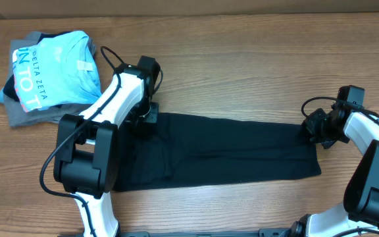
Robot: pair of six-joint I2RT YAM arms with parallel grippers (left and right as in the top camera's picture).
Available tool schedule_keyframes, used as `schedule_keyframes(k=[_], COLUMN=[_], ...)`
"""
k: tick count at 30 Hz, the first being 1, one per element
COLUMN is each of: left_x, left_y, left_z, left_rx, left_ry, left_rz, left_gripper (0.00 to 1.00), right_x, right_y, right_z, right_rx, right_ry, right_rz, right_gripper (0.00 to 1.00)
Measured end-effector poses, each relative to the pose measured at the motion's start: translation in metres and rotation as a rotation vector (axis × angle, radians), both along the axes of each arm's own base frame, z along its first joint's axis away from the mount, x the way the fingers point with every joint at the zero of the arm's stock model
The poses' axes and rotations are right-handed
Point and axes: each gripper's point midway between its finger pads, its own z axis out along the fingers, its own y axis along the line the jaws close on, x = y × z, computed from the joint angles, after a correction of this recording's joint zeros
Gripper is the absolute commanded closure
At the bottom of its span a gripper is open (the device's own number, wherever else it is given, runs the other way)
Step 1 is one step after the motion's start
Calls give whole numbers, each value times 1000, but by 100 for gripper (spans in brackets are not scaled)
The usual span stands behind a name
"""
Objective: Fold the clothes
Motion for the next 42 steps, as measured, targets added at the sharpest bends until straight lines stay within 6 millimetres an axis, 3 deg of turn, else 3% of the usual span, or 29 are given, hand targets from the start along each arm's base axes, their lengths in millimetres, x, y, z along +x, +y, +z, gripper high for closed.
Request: schedule_keyframes(k=[8,14,18,20,22,29,37,42], left_x=[18,7,0,-4,-7,-10,-21,-13], left_y=[22,56,69,72,73,74,81,84], left_z=[44,48,50,51,52,53,58,58], left_rx=[103,156,170,178,187,194,241,237], left_ry=[-47,1,32,44,57,67,104,59], left_rz=[57,151,191,203,204,208,229,254], left_gripper=[96,89,73,55,50,51,75,65], right_x=[0,0,0,0,0,3,5,5], right_y=[0,0,0,0,0,2,6,11], right_z=[0,0,0,0,0,1,3,7], right_rx=[0,0,0,0,0,12,23,48], right_ry=[0,0,0,0,0,-13,-23,-23], right_rz=[0,0,0,0,0,1,9,55], right_gripper=[93,93,93,93,89,76,61,54])
